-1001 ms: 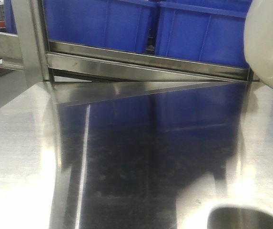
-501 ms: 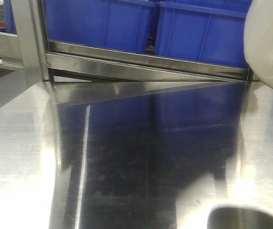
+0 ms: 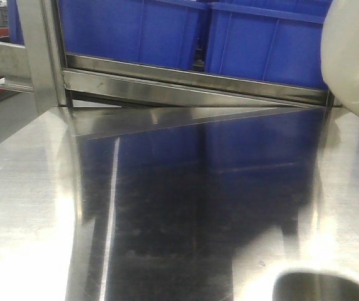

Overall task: Move white bin to right shelf second layer
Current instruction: 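Lift the white bin off the table with the right gripper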

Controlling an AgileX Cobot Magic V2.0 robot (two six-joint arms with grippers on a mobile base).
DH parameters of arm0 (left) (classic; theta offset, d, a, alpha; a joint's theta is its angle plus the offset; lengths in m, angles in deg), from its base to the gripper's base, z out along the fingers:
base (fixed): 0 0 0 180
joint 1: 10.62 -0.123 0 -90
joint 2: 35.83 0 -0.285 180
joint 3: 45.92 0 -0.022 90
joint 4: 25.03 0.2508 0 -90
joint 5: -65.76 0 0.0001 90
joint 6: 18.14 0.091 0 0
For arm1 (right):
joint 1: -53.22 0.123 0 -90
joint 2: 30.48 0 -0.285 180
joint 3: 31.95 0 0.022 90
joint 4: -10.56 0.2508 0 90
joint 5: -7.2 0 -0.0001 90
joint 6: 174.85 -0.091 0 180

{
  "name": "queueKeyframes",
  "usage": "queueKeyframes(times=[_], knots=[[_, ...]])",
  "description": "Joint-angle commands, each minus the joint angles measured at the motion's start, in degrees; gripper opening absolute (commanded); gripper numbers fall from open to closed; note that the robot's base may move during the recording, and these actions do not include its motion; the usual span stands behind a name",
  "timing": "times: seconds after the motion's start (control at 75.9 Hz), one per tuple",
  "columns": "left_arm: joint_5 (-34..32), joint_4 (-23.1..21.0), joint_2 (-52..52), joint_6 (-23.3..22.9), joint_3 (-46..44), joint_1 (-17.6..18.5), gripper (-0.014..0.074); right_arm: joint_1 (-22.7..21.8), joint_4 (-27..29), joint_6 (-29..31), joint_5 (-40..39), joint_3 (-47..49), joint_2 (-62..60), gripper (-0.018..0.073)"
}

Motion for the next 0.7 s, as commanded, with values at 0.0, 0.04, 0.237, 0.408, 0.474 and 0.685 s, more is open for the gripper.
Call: queueKeyframes(times=[0.0,0.04,0.237,0.408,0.474,0.685], knots=[[-5.0,0.0,0.8,-0.2,2.1,0.3,0.0085,-0.3,0.3,0.1,-5.4,1.8,-0.3,0.0056],[-5.0,0.0,0.8,-0.2,2.1,0.3,0.0085,-0.3,0.3,0.1,-5.4,1.8,-0.3,0.0056],[-5.0,0.0,0.8,-0.2,2.1,0.3,0.0085,-0.3,0.3,0.1,-5.4,1.8,-0.3,0.0056],[-5.0,0.0,0.8,-0.2,2.1,0.3,0.0085,-0.3,0.3,0.1,-5.4,1.8,-0.3,0.0056],[-5.0,0.0,0.8,-0.2,2.1,0.3,0.0085,-0.3,0.3,0.1,-5.4,1.8,-0.3,0.0056],[-5.0,0.0,0.8,-0.2,2.1,0.3,0.0085,-0.3,0.3,0.1,-5.4,1.8,-0.2,0.0056]])
